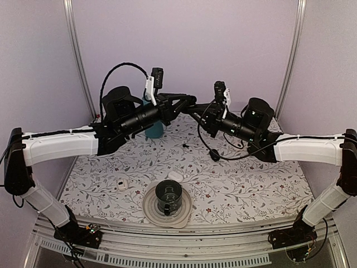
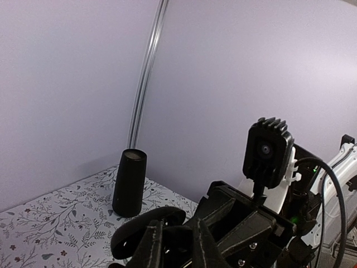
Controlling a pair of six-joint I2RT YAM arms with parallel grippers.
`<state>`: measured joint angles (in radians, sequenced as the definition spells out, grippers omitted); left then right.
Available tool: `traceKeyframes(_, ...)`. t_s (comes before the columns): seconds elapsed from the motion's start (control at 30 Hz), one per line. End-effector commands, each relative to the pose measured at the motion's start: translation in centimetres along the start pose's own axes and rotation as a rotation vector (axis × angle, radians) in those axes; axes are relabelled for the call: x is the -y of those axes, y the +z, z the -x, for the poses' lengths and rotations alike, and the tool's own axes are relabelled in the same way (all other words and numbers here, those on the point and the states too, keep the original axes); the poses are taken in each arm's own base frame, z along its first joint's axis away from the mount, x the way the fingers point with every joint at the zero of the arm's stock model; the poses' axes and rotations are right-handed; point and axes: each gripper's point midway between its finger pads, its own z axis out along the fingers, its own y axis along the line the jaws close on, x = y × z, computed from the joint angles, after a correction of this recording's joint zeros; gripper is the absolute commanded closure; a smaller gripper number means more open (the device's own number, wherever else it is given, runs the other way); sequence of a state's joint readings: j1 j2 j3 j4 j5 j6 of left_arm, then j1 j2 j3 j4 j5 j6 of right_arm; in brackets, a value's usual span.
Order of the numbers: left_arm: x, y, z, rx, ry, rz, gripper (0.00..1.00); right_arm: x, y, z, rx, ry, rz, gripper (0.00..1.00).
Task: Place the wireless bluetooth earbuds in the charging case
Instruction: Insert the right earbud into the right side groove of the charging case.
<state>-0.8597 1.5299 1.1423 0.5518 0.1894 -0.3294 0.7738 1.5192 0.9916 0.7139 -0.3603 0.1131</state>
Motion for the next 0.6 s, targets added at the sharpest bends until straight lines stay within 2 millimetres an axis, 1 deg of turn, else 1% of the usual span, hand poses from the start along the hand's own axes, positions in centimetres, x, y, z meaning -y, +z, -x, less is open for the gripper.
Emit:
traceKeyframes(0.0,0.3,0.2,-3.8,-0.139,-0.023,0.005,0.85,-1.1,-1.5,7.3,0.261,-0.159,-0.028,0.97)
traceKeyframes(0.13,0.3,0.3,-4.0,-0.147,-0.024,0.001,0.85,-1.0,-1.7,7.2,0.284,-0.204,-0.050,0.97)
traceKeyframes(0.27,0.5,0.7,-4.3,-0.166,-0.019,-0.005,0.85,-1.1,-1.4,6.6,0.273,-0.249,-0.052,0.97)
traceKeyframes(0.57,0.9,1.1,-4.7,-0.192,-0.009,-0.010,0.86,-0.8,-0.8,5.5,0.238,-0.264,-0.054,0.97)
